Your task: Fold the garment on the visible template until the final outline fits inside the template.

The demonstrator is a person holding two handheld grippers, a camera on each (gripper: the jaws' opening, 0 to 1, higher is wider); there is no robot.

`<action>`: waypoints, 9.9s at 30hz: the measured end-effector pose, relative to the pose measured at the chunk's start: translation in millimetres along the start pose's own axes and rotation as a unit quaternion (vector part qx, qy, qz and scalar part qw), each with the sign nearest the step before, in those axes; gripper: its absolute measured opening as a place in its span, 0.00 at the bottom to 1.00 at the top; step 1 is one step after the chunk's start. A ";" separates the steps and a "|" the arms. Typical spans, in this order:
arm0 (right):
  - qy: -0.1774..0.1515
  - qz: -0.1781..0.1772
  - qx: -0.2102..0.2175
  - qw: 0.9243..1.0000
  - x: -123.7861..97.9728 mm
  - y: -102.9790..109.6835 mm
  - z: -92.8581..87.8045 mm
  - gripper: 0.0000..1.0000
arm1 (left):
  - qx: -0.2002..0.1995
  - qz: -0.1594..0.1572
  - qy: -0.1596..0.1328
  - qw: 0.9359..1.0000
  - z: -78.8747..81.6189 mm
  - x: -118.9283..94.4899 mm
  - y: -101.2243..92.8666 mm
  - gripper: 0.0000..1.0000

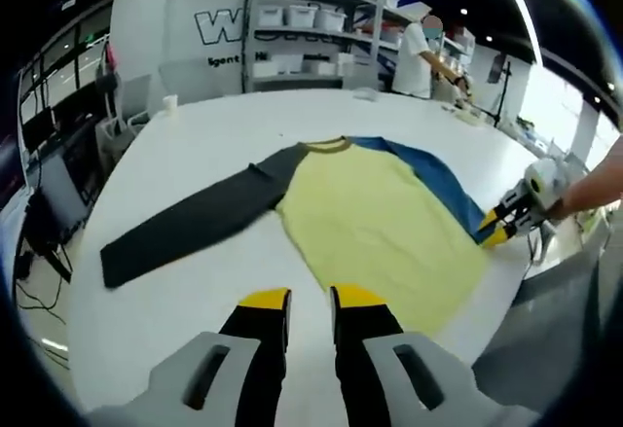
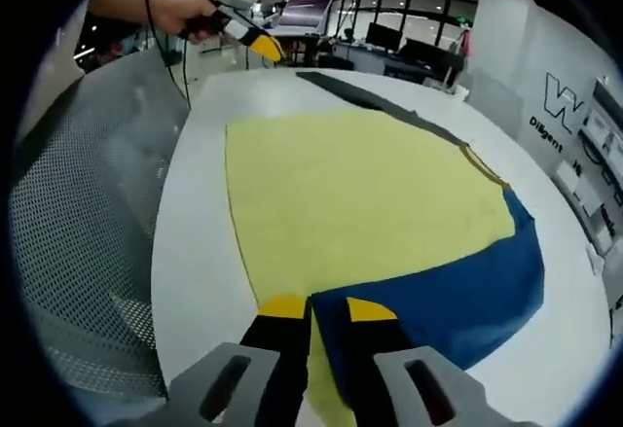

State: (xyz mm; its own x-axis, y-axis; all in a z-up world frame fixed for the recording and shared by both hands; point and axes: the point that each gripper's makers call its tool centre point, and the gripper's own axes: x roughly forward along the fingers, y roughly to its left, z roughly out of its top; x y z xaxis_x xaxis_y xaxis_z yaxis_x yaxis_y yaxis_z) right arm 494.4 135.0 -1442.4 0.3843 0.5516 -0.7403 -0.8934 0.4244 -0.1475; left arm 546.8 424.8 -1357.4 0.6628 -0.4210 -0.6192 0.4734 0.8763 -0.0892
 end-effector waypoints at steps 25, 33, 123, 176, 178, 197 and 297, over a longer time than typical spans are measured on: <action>-0.014 -0.026 0.019 0.999 -8.5 -20.1 5.6 0.00 | 0.008 -0.018 0.010 1.000 -9.0 2.7 -24.7 0.13; -0.051 -0.062 0.069 0.994 -34.1 -56.6 15.6 0.00 | 0.015 -0.029 0.014 0.999 -11.7 5.0 -32.1 0.14; -0.069 -0.319 0.255 0.910 -203.7 -364.1 -110.3 0.00 | 0.045 -0.053 0.098 0.993 -58.1 24.0 -68.3 0.33; 0.067 -0.300 0.309 0.900 -160.8 -340.5 -215.5 0.00 | 0.040 -0.028 0.138 0.989 -77.3 35.7 -60.3 0.33; 0.068 -0.299 0.307 0.901 -160.3 -341.6 -216.1 0.00 | 0.038 -0.026 0.140 0.989 -78.8 34.9 -59.0 0.33; 0.063 -0.303 0.313 0.898 -166.9 -339.3 -214.4 0.01 | 0.033 -0.026 0.140 0.989 -79.3 36.3 -58.9 0.35; 0.047 -0.037 -0.016 0.998 -66.9 -15.6 -72.3 0.01 | 0.136 -0.071 0.134 0.979 -99.8 13.9 -56.1 0.01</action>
State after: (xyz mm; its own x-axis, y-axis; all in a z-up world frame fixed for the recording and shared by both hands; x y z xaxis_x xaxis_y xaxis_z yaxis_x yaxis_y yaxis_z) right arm 465.8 39.5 -1438.0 0.4269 0.4499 -0.7845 -0.8714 0.4366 -0.2238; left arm 471.5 393.2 -1438.9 0.4198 -0.4260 -0.8014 0.7107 0.7035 -0.0017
